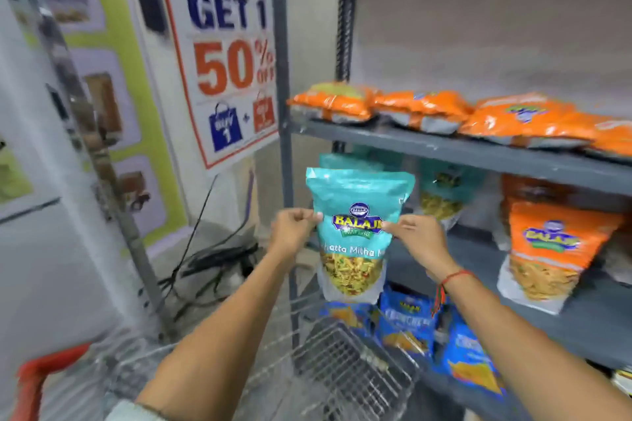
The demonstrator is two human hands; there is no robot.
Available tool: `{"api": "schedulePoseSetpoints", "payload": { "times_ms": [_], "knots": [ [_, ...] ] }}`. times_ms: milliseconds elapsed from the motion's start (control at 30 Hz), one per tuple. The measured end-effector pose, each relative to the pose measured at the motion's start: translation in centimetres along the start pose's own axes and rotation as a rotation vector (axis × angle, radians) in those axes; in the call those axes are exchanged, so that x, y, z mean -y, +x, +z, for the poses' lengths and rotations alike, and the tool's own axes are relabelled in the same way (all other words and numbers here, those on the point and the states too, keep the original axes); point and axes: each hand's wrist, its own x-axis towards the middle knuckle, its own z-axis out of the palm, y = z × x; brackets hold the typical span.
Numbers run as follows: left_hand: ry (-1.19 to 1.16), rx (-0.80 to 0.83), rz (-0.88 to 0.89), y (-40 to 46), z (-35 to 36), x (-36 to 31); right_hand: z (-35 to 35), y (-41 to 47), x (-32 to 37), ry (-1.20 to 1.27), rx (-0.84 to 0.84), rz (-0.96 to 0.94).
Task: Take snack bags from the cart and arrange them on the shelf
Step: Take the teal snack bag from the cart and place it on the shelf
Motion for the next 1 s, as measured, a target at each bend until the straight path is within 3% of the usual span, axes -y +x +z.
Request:
{"api": "schedulePoseSetpoints", "payload": {
  "times_ms": [200,400,667,1000],
  "knots": [
    [-0.019,0.076,0.110,0.9,3.0,-12.3,-8.3,1.3,7.9,0.009,-0.196,-0.096],
    [-0.053,0.137,0.141,-0.2,5.5,-16.8,-12.2,1.0,10.0,0.060,-0.274,-0.116],
    [-0.043,0.158,0.107,-0.7,6.8,-15.5,-12.5,0.8,7.6,0.108,-0.280,-0.017],
    [0.008,0.229,-0.058,3.0,11.0,-7.6,-9.9,1.2,-1.5,0.115,-0.297,0.171]
  ]
}}
